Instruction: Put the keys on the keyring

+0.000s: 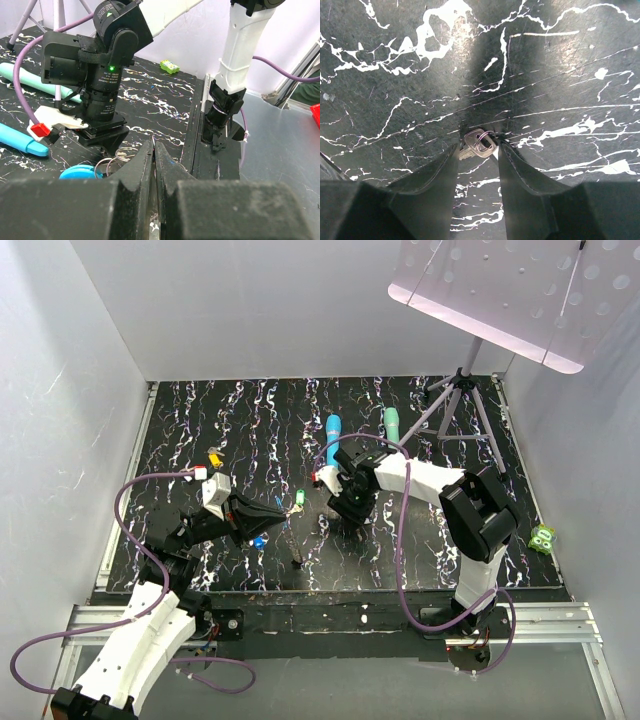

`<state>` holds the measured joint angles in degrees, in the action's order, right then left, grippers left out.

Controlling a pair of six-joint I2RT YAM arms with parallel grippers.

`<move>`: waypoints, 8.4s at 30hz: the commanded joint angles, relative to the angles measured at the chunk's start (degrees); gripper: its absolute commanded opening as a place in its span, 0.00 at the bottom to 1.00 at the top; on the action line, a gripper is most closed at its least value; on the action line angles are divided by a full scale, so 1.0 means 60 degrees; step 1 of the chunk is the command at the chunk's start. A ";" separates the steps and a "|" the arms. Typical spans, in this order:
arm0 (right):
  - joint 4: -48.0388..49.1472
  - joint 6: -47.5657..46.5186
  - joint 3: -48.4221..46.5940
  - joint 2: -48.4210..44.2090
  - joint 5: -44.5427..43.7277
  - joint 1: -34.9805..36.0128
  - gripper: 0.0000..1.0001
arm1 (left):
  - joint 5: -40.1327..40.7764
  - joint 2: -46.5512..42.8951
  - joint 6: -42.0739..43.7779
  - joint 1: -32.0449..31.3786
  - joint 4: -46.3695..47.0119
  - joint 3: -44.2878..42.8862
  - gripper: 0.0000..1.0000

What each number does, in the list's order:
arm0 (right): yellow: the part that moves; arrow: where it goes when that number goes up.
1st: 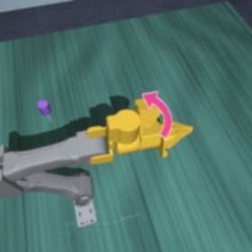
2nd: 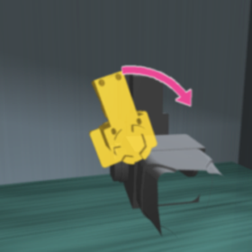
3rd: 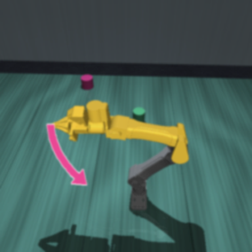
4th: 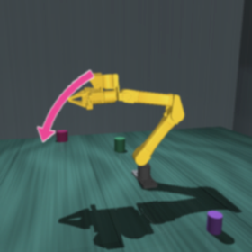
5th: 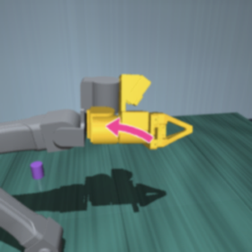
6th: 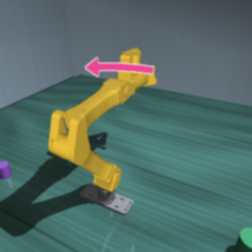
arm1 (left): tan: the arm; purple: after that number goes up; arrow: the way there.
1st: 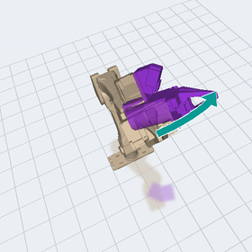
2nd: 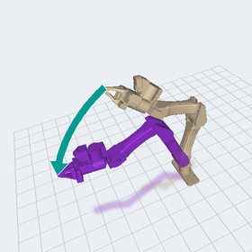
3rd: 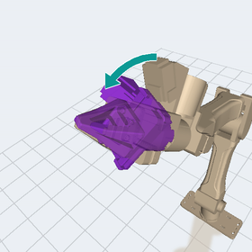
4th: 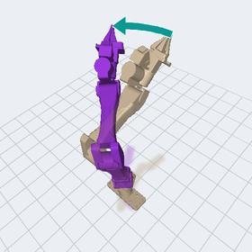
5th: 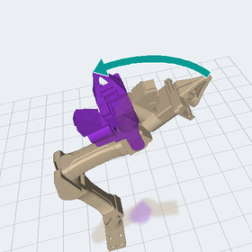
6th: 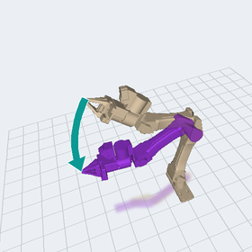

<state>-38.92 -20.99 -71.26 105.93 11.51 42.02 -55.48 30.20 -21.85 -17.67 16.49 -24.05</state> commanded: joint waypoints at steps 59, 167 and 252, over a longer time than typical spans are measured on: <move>0.0143 0.0086 -0.0574 0.0158 -0.0512 0.0204 0.28 | 0.0165 -0.0111 0.0096 0.0060 0.0035 -0.0195 0.00; -0.5437 -0.4072 -0.4555 -0.3636 0.8249 -0.1627 0.01 | -0.0641 0.1192 -0.1793 0.0030 0.4750 -0.0532 0.00; 0.6046 0.0349 -0.0413 -0.5497 0.6886 0.2005 0.01 | 0.0078 0.1632 -0.3141 0.0001 1.0201 0.1343 0.00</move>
<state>-5.39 -19.66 -71.42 72.73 51.57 53.69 -56.53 40.25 -41.15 -17.69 75.50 -16.14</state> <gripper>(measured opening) 0.023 0.017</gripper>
